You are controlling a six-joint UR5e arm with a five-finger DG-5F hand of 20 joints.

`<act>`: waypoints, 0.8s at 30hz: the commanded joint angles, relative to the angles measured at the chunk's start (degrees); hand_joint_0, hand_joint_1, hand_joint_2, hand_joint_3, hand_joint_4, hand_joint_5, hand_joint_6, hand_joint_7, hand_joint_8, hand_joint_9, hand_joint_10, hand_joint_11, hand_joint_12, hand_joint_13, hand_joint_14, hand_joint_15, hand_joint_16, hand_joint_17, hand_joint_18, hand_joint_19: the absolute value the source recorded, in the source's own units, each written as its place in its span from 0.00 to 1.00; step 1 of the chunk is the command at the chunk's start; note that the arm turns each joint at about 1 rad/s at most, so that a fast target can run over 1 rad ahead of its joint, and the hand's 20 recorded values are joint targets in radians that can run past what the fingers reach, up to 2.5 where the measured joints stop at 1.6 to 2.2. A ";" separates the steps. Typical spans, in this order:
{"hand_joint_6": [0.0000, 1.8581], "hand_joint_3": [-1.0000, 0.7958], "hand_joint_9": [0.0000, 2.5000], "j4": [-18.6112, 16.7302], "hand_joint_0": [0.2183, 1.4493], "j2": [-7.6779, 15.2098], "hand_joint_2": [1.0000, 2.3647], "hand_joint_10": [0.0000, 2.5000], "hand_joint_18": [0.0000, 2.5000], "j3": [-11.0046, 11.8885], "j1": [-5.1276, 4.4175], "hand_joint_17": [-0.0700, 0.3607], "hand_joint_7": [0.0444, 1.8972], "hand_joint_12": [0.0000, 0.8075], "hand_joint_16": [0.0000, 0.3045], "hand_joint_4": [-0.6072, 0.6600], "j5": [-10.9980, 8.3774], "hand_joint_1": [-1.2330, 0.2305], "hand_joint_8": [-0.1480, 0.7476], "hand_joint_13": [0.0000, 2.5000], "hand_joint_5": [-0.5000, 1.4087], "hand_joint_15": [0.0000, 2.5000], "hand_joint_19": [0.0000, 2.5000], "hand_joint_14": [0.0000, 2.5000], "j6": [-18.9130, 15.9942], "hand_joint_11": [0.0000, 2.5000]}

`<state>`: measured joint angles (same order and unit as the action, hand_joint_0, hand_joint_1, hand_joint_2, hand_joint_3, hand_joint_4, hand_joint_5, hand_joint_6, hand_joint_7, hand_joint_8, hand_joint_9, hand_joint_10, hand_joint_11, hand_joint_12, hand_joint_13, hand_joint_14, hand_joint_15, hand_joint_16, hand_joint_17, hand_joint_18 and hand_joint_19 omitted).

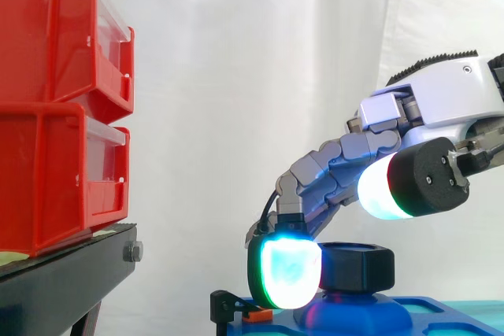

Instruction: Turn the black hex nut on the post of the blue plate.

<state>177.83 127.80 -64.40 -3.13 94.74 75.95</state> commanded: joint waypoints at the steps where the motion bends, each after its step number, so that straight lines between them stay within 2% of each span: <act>1: 0.27 0.28 0.16 0.06 0.20 0.00 0.00 0.00 0.14 -0.02 0.23 0.45 0.52 0.45 0.18 0.74 0.44 0.70 0.48 0.12 0.19 0.01 0.15 0.00 0.07 0.00; 7: 0.27 0.28 0.16 0.06 0.20 0.00 0.00 0.00 0.14 -0.02 0.67 0.45 0.52 0.45 0.18 0.74 1.23 0.70 0.47 0.12 0.19 0.01 0.15 0.00 0.07 0.00; 18: 0.27 0.28 0.16 -0.82 0.20 0.08 0.00 0.00 0.14 -0.02 2.08 0.45 0.52 0.45 0.18 0.74 3.61 0.70 0.47 0.13 0.19 0.01 0.15 0.00 0.60 0.00; 24: 0.27 0.28 0.16 -0.90 0.20 0.00 0.00 0.00 0.14 -0.02 2.51 0.45 0.52 0.45 0.18 0.73 3.87 0.70 0.47 0.13 0.19 0.02 0.15 0.00 0.77 0.00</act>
<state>177.03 127.82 -64.43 -0.84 98.43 76.64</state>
